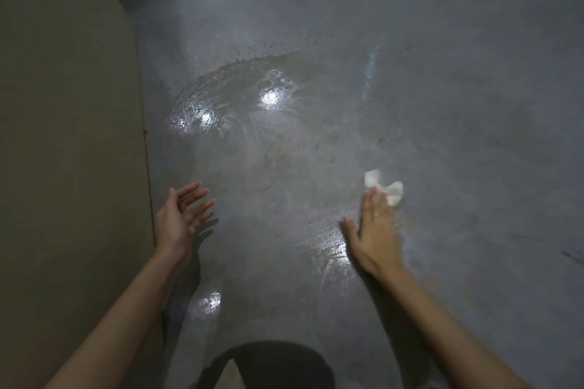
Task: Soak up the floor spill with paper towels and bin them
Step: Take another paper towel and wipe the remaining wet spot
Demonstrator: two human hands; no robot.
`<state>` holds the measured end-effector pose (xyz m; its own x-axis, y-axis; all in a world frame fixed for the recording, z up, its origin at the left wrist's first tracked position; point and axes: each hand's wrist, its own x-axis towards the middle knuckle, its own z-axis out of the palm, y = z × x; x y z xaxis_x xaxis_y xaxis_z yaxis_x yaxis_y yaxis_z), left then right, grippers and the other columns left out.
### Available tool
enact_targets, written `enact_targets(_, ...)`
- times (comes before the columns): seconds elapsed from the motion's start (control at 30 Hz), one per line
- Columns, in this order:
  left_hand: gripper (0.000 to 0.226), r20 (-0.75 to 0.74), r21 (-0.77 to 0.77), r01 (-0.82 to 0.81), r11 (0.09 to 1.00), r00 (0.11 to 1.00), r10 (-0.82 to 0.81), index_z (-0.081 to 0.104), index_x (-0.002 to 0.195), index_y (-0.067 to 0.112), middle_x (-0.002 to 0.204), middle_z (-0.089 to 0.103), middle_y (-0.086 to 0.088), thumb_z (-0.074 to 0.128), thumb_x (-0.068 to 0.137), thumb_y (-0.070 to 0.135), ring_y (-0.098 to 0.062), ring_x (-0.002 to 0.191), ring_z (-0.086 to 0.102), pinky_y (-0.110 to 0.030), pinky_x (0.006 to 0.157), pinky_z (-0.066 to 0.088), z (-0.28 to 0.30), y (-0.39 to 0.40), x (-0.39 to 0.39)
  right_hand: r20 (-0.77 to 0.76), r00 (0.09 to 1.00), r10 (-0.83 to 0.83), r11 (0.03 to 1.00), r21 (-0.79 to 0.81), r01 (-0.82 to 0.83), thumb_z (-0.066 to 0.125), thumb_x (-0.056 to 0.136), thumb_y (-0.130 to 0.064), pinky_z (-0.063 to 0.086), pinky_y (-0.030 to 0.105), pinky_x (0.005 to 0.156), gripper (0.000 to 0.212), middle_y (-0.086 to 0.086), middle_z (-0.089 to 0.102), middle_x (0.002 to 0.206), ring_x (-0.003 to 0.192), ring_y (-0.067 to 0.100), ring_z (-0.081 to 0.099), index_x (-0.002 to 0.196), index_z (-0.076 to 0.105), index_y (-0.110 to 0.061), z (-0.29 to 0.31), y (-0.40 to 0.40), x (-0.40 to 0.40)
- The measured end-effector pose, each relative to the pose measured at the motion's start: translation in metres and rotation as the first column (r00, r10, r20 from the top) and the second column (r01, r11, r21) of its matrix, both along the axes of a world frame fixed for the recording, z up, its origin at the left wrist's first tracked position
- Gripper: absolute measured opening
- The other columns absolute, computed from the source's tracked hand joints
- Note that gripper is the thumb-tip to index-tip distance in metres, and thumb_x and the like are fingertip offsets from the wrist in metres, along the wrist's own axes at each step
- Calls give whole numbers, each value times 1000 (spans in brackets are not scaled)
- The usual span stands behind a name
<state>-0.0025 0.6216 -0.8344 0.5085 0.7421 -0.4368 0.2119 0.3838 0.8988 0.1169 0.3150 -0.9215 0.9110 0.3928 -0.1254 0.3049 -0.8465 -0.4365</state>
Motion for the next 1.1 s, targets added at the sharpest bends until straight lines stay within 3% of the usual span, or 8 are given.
enact_targets(0.13,40,-26,20,30,999,999,-29,62,94,17,82,71,3,26,104,34,-7,60,70,-16,50,53,-2,-5,5,-31,950,311,945,121,-305,29,96,-55,-6,35,121,80,4,-10,162,149,20,-14,154,-4,-12,0,77,-79)
enact_targets(0.27,38,-20,22,58,998,998,-57,61,96,16,85,70,1,27,104,31,-7,61,70,-18,50,53,-5,-10,7,-95,770,631,773,162,-614,38,96,-48,6,42,121,77,7,2,163,150,21,-7,154,7,-9,-4,116,-137)
enact_targets(0.4,37,-9,7,63,998,998,-63,60,92,18,94,64,-1,27,104,31,-5,58,68,-17,45,51,-6,-12,6,48,489,871,491,-73,-868,28,97,-48,8,37,122,66,7,25,159,148,24,17,150,29,-10,-18,100,-149)
enact_targets(0.47,37,-12,3,52,999,999,-52,60,91,20,93,63,2,27,103,32,-4,55,67,-15,45,50,-7,-9,6,89,472,877,480,-198,-854,21,96,-56,10,32,120,69,1,30,157,147,18,23,151,30,-15,-16,76,-140)
enact_targets(0.63,38,-13,-4,33,999,999,-33,60,90,20,93,63,2,27,104,31,-3,57,68,-15,48,52,-10,-3,7,33,740,672,741,-24,-671,28,99,-60,4,34,122,73,-3,-1,163,150,13,-7,155,5,-20,-7,-5,-74)
enact_targets(0.83,36,-47,7,49,999,998,-49,62,91,20,78,69,8,29,103,29,-5,57,68,-16,52,51,-17,-6,18,38,955,294,950,-124,-287,21,100,-55,11,36,122,68,-3,2,163,150,11,-3,155,7,-19,15,-123,15)
enact_targets(0.97,35,-52,-21,120,993,991,-121,60,91,19,69,72,10,28,103,27,-4,55,68,-14,50,50,-19,-18,40,105,993,58,997,-50,-53,21,99,-54,24,36,117,69,6,30,155,144,22,29,147,37,-9,14,-167,49)
enact_targets(1.1,32,-81,-49,262,964,961,-266,60,89,20,81,69,5,30,102,25,-3,53,67,-13,48,50,-27,-40,74,172,931,-322,945,114,306,62,89,-7,53,36,80,33,16,66,122,99,39,68,121,66,-6,18,-184,55)
